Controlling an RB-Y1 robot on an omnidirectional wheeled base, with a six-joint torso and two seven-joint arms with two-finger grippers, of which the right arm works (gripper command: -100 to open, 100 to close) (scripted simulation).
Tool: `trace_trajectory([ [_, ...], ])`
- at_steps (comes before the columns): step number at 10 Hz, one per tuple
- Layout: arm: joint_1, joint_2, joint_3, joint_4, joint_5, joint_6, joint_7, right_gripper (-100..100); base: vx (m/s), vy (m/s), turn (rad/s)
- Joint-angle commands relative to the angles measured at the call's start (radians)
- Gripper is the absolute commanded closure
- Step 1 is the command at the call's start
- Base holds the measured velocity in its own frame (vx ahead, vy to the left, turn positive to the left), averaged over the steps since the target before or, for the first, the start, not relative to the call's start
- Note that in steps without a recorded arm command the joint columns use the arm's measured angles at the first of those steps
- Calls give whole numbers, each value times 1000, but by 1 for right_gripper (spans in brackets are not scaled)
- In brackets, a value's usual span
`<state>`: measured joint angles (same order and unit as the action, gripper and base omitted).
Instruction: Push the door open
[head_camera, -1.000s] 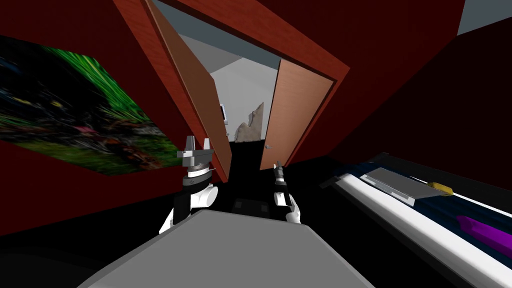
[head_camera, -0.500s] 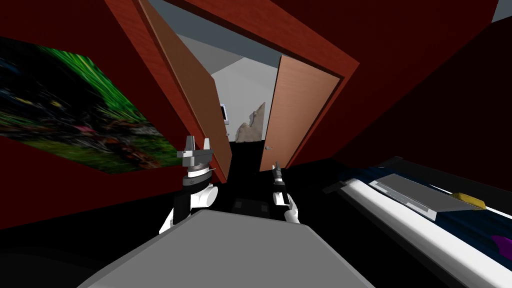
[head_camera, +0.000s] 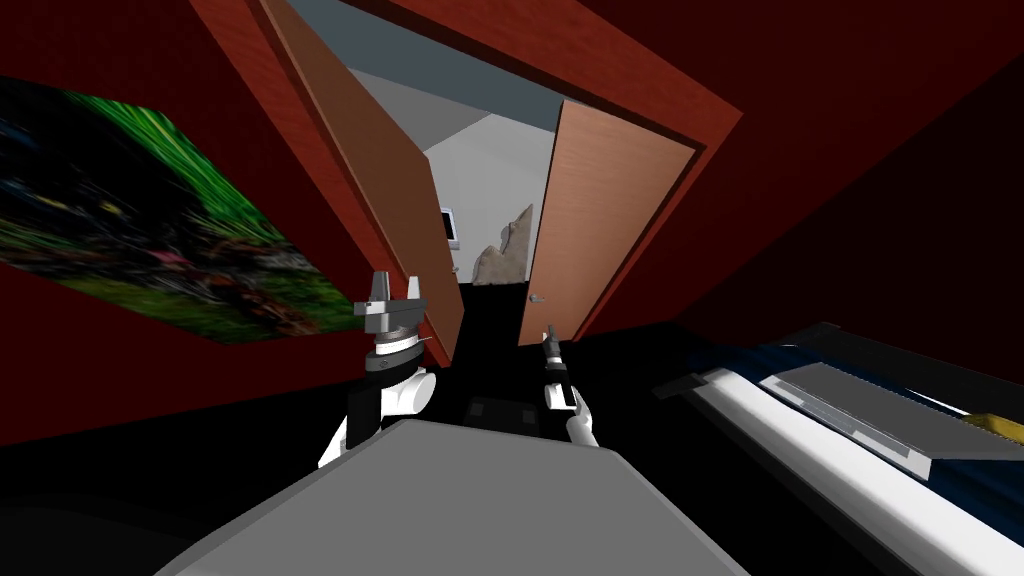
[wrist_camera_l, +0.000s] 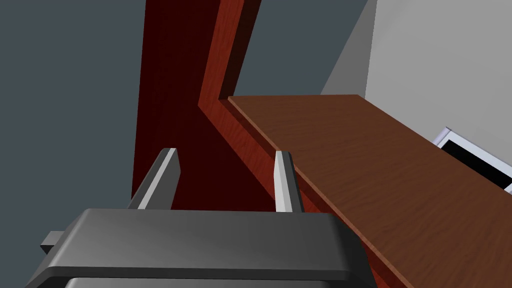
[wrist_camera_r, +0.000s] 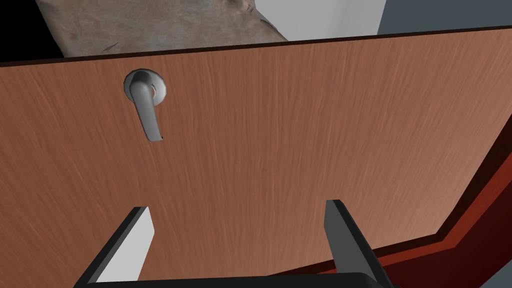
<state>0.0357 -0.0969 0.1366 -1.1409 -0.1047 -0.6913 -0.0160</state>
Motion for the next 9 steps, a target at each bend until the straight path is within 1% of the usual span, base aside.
trace_trajectory([
  [1, -16, 3, 3, 41, 0, -10, 3, -100, 73, -78, 70],
  [9, -90, 16, 12, 217, -2, -46, 12, -100, 75, -84, 59],
])
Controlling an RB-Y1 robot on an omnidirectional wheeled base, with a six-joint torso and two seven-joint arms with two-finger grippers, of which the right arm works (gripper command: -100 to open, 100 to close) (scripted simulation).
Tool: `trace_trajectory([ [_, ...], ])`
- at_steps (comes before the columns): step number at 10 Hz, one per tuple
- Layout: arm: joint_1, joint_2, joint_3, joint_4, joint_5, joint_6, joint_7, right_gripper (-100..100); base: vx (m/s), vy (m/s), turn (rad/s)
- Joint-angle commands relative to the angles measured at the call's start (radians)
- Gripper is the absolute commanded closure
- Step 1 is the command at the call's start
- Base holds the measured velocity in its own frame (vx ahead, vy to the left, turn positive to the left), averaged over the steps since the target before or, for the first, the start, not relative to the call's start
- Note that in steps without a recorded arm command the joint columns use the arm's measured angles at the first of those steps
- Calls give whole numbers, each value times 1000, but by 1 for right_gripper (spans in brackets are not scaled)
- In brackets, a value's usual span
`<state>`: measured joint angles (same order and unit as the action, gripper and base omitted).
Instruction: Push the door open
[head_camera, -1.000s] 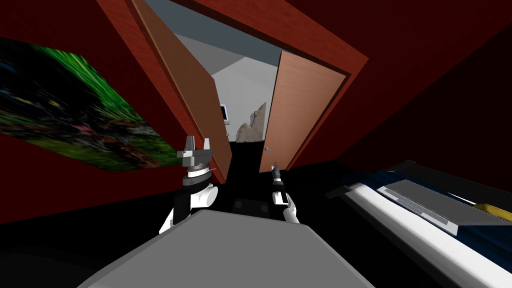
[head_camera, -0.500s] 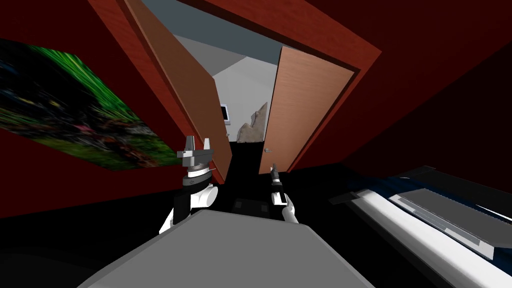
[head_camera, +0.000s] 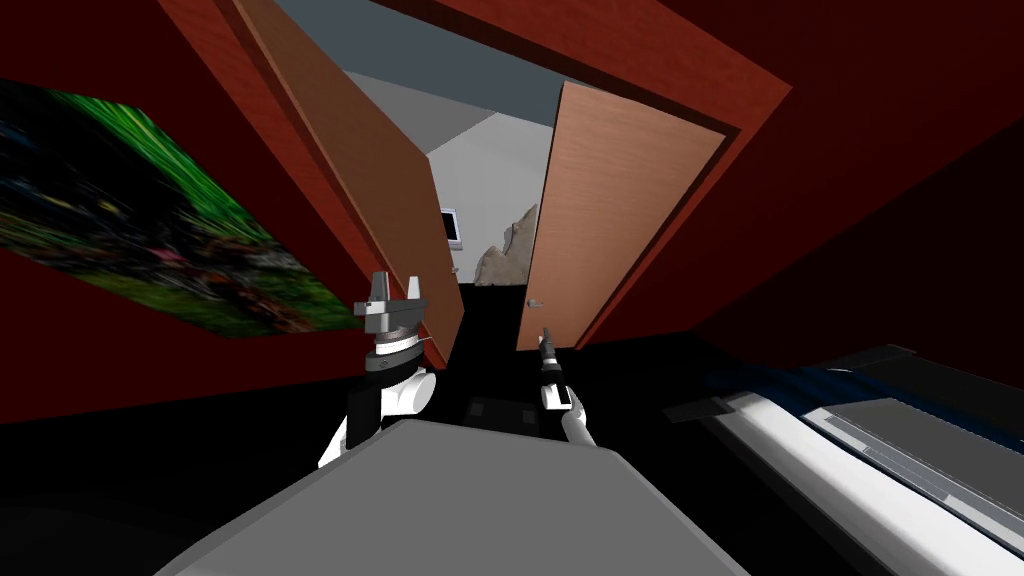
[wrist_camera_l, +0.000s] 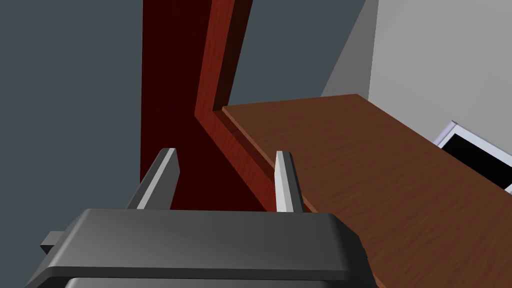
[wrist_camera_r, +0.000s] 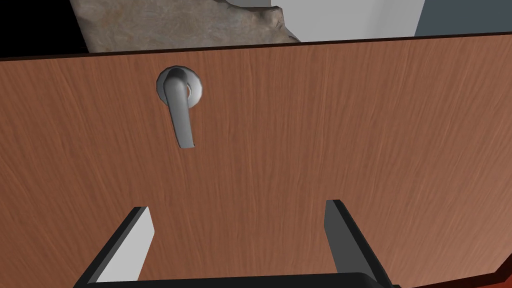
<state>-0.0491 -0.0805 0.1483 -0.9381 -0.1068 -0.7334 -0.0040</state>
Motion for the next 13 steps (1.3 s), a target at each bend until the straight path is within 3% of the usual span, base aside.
trace_trajectory([
  [1, -14, 2, 2, 35, -1, -8, 1, -100, 71, -86, 51],
  [6, -54, 12, 7, 129, -2, -27, 5, -100, 65, -74, 52],
  [7, -69, 17, 9, 165, -2, -35, 7, -100, 86, -95, 74],
  [13, -112, 32, 15, 266, -4, -55, 12, -100, 64, -80, 51],
])
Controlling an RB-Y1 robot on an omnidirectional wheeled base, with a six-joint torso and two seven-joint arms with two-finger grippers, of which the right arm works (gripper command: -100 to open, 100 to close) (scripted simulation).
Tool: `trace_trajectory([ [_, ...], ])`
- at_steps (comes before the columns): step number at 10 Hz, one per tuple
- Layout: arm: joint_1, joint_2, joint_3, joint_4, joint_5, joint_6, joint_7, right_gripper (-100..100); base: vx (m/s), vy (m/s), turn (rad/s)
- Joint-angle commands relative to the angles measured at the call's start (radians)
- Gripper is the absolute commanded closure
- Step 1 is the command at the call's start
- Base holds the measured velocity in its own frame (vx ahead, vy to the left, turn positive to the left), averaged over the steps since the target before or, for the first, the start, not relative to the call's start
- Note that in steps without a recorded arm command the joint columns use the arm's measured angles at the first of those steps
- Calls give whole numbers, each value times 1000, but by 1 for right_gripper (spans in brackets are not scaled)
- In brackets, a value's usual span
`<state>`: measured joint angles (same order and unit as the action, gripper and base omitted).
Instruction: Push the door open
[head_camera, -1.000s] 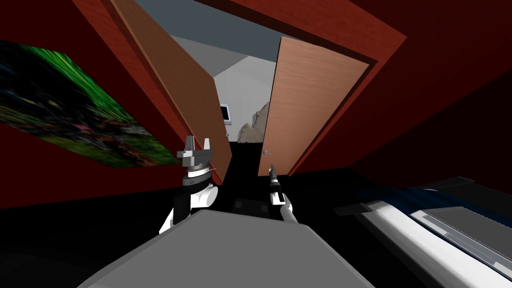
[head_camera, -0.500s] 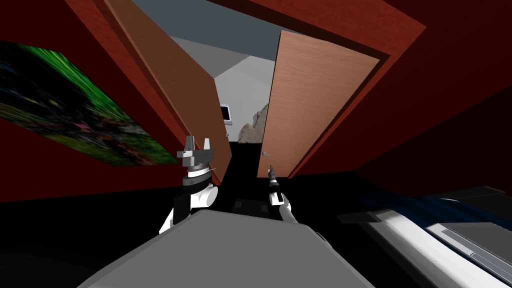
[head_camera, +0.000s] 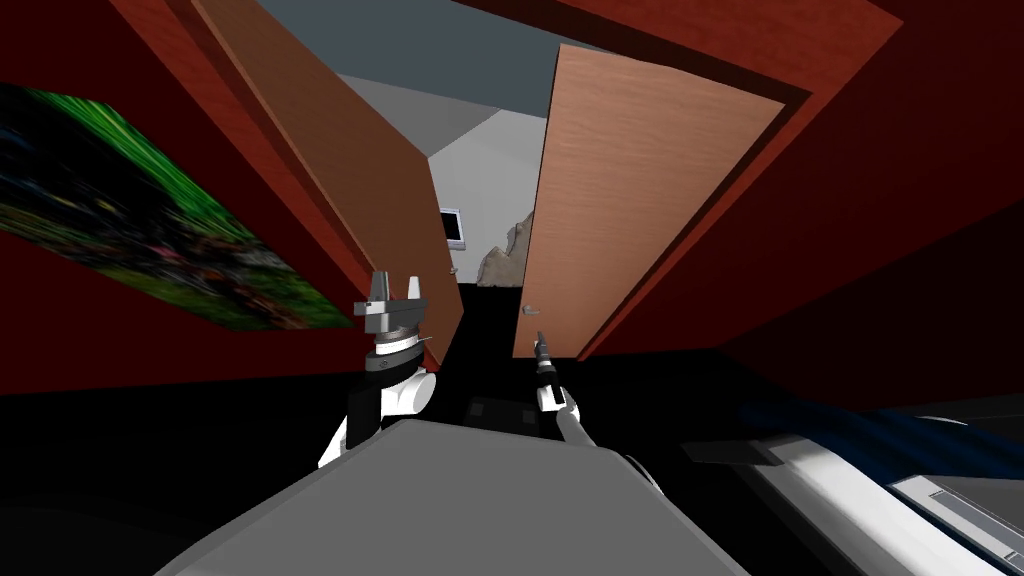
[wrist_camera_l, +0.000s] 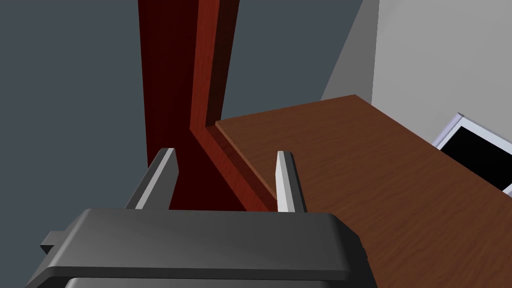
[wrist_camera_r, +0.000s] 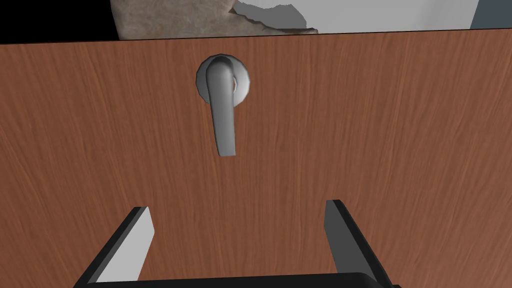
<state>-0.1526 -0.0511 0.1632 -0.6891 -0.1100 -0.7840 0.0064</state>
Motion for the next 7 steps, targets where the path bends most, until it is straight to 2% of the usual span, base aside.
trace_trajectory([
  [1, -17, 7, 1, 37, -1, -9, 2, -100, 58, -85, 37],
  [6, -45, 22, 5, 103, -2, -22, 6, -100, 52, -63, 37],
  [7, -37, 18, 4, 87, -1, -17, 5, -100, 29, -35, 14],
])
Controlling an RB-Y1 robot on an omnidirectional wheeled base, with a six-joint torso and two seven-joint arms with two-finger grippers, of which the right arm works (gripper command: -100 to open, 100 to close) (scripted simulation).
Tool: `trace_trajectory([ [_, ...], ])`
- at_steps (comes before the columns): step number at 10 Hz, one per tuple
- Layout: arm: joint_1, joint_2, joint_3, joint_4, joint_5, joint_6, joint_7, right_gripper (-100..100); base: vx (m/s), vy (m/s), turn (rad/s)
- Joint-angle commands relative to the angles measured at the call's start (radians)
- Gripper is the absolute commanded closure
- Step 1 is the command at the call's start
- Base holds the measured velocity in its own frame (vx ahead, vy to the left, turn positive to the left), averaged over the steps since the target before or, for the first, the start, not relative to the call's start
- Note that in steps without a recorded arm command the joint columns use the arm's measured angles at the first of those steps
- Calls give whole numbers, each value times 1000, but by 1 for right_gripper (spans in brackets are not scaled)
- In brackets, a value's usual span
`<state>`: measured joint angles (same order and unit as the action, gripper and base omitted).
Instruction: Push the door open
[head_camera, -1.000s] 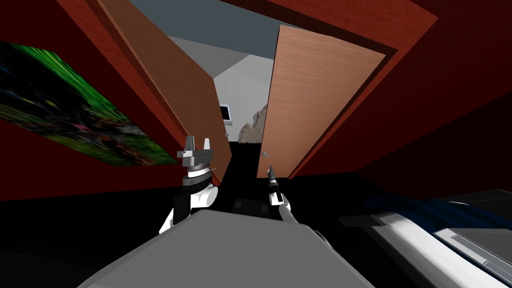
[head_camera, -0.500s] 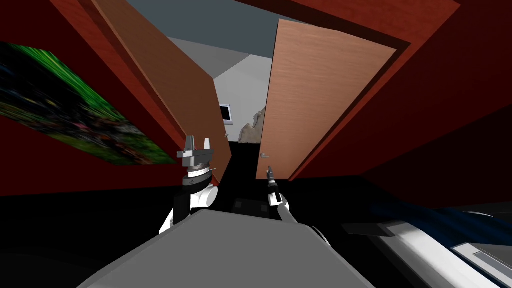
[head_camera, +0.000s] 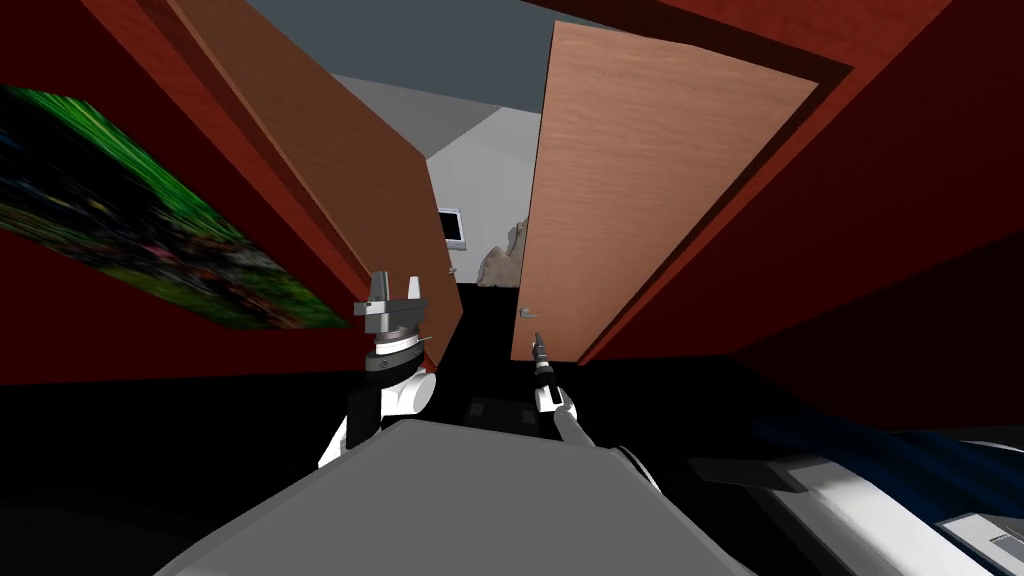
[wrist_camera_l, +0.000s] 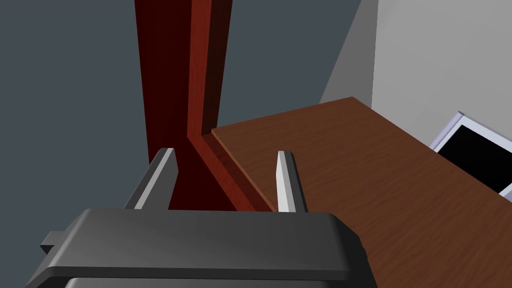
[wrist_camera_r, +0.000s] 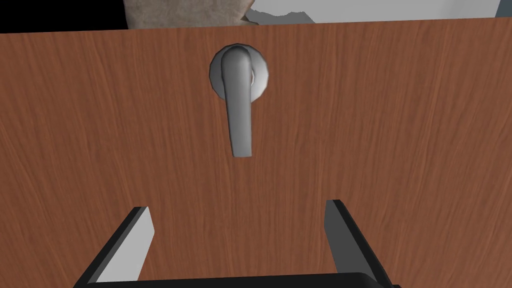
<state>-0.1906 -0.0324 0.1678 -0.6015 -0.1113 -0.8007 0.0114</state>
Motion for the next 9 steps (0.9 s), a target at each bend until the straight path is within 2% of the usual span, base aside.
trace_trajectory([
  [1, 0, -9, -3, 2, -1, -1, 1, -100, 86, 2, 26],
  [5, -2, -19, -10, 7, -4, -5, 3, -100, 178, 29, 22],
  [9, -3, -14, -18, 13, -7, -9, 5, -100, 203, 28, 28],
])
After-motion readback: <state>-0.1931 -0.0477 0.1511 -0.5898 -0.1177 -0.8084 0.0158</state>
